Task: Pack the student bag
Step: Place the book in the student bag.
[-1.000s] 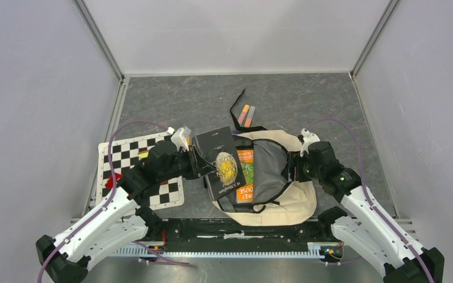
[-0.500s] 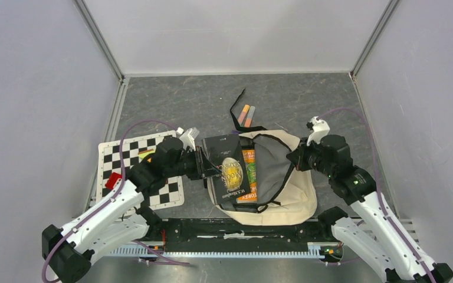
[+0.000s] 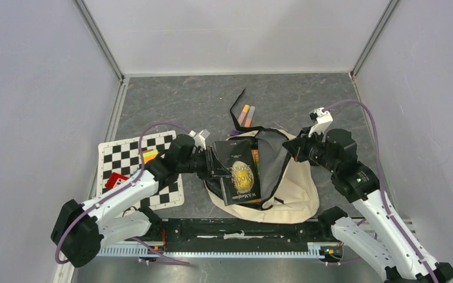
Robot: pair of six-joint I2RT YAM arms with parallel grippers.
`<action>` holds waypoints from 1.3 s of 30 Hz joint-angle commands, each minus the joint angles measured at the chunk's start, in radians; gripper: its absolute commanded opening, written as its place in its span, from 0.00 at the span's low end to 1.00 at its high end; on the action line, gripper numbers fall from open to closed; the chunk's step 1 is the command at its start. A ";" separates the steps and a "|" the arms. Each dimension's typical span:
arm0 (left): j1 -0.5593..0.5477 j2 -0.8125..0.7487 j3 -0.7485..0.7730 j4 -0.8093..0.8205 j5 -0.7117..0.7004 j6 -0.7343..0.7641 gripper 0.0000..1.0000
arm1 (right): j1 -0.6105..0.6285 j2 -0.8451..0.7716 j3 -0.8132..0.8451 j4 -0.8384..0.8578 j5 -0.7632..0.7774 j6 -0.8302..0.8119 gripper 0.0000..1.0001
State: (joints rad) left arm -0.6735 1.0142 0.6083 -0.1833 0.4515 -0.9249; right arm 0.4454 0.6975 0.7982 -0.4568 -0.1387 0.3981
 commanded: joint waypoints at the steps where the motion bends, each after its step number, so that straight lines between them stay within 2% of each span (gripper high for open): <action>1: -0.009 0.069 0.009 0.149 0.077 -0.036 0.02 | 0.001 0.008 0.049 0.154 -0.015 0.020 0.00; 6: -0.077 0.130 0.008 0.172 0.038 -0.037 0.02 | 0.001 0.035 0.044 0.209 -0.021 0.032 0.00; 19: -0.100 0.356 0.030 0.309 -0.008 -0.038 0.02 | 0.001 0.068 0.024 0.296 -0.036 0.066 0.00; 23: -0.107 0.408 0.022 0.451 -0.062 -0.105 0.02 | 0.002 0.067 -0.011 0.344 -0.042 0.092 0.00; 32: -0.176 0.583 0.156 0.505 -0.184 -0.096 0.04 | 0.003 0.075 -0.058 0.382 -0.056 0.118 0.00; 33: -0.176 0.593 0.160 0.505 -0.192 -0.094 0.06 | 0.003 0.074 -0.064 0.383 -0.054 0.116 0.00; 35: -0.176 0.610 0.163 0.501 -0.194 -0.088 0.18 | 0.003 0.071 -0.076 0.380 -0.051 0.114 0.00; 39: -0.176 0.568 0.163 0.415 -0.238 -0.031 0.59 | 0.004 0.071 -0.094 0.380 -0.054 0.114 0.00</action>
State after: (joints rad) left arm -0.8600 1.6077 0.7567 0.3004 0.3683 -1.0702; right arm 0.4454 0.7799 0.7162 -0.1452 -0.2058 0.5087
